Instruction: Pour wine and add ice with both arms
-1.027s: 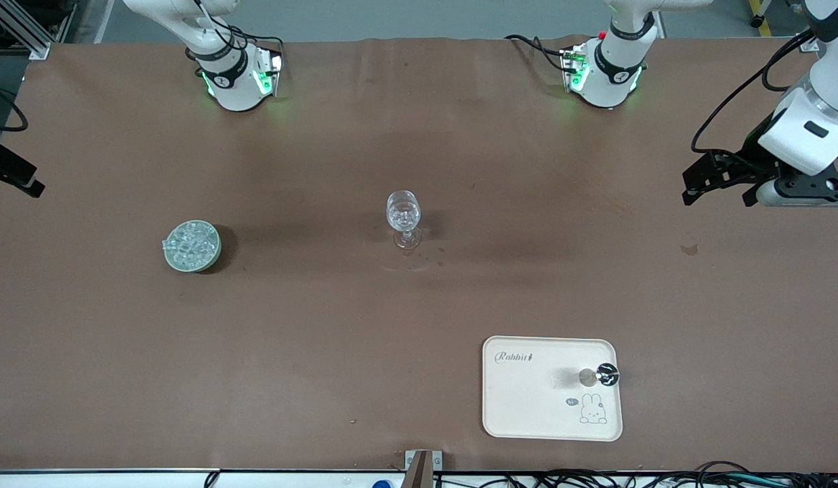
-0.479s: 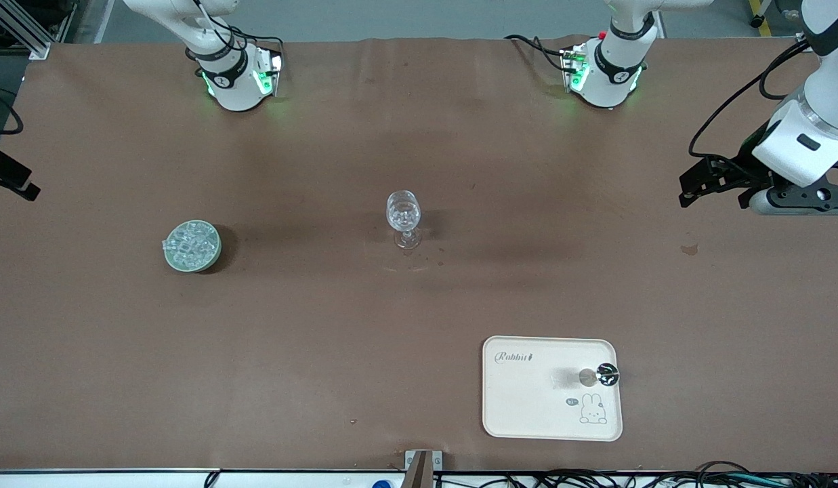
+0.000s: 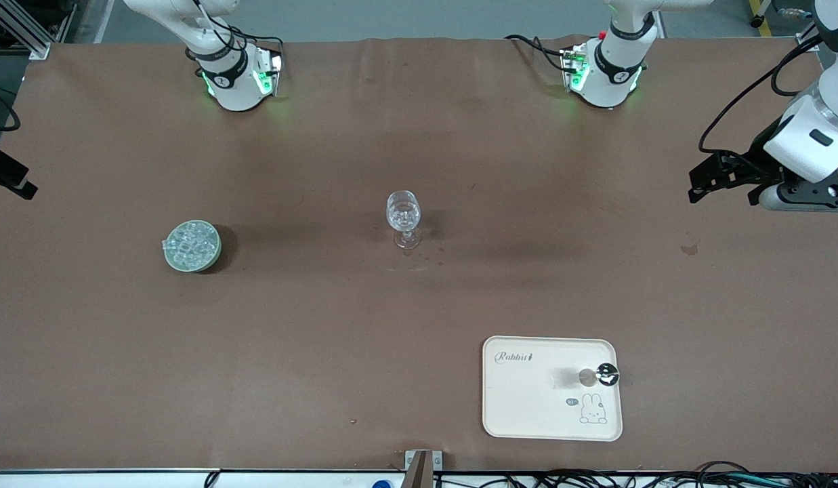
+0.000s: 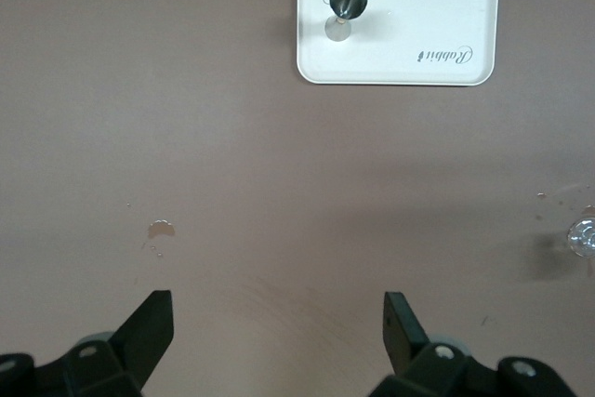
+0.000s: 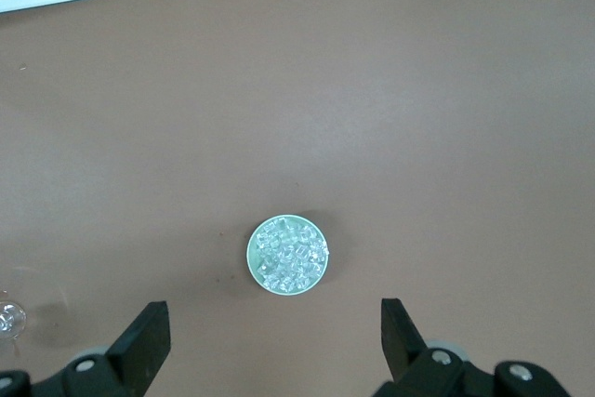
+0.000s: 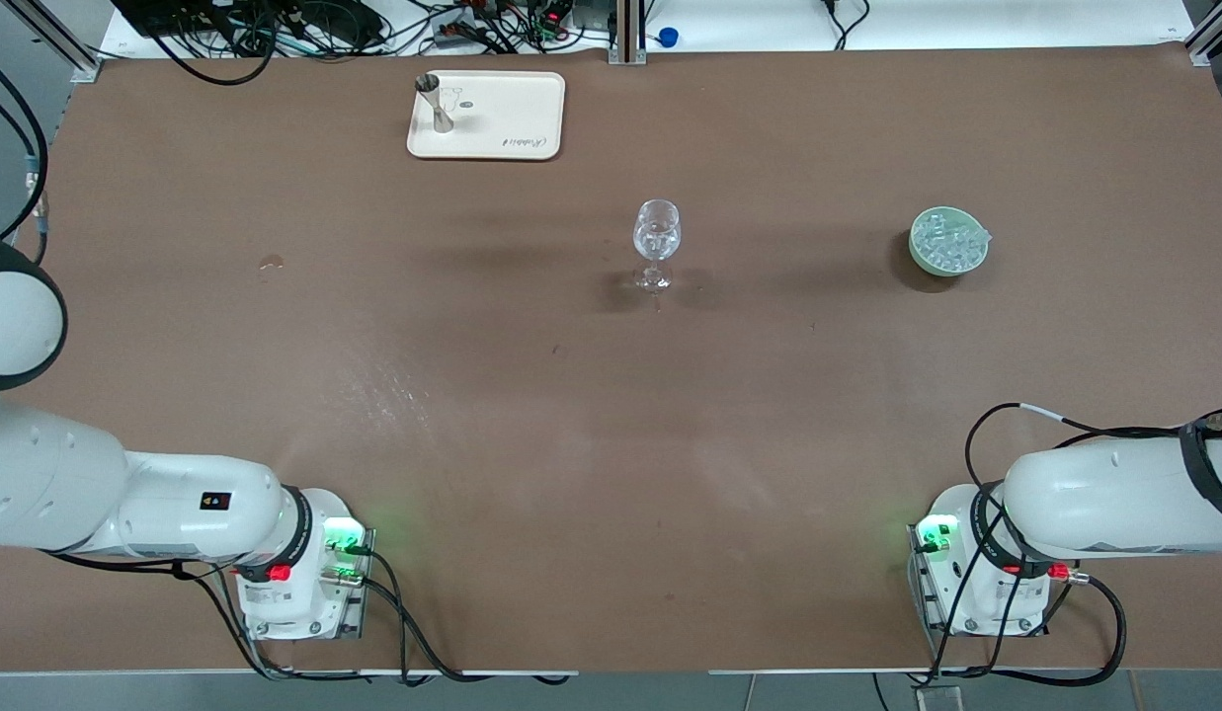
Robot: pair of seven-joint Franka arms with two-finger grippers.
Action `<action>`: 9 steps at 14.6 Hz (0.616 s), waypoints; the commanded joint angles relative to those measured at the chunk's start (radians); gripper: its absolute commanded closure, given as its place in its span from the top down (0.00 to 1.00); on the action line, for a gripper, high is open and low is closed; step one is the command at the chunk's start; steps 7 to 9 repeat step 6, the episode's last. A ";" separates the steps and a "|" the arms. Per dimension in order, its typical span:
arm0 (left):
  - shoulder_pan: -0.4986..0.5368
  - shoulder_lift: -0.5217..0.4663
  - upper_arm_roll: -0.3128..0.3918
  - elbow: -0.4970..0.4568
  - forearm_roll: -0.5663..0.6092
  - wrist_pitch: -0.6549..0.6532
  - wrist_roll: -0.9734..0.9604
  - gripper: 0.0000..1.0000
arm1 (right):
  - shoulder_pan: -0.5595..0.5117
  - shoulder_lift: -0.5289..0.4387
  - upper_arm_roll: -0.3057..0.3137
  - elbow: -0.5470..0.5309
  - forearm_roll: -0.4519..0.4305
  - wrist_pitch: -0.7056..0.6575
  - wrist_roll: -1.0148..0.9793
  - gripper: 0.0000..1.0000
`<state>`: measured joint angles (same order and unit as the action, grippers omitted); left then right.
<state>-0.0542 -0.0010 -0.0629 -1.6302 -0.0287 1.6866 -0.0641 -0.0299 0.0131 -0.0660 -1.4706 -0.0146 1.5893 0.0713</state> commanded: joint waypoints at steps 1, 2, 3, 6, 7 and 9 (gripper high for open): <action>-0.004 -0.019 0.003 -0.008 0.013 -0.012 0.010 0.99 | -0.004 -0.016 0.005 -0.008 0.016 0.000 -0.013 1.00; -0.004 -0.019 0.003 -0.008 0.013 -0.012 0.010 0.99 | -0.002 -0.016 0.005 -0.008 0.016 0.000 -0.013 1.00; -0.004 -0.020 0.003 -0.008 0.015 -0.012 0.010 0.99 | -0.001 -0.016 0.005 -0.008 0.016 0.000 -0.013 1.00; -0.006 -0.019 0.002 0.001 0.015 -0.024 0.009 0.99 | 0.018 -0.016 -0.003 -0.008 0.015 0.000 -0.011 1.00; -0.006 -0.019 0.002 0.001 0.015 -0.024 0.009 0.99 | 0.018 -0.016 -0.003 -0.008 0.015 0.000 -0.011 1.00; -0.006 -0.019 0.002 0.001 0.015 -0.024 0.009 0.99 | 0.018 -0.016 -0.003 -0.008 0.015 0.000 -0.011 1.00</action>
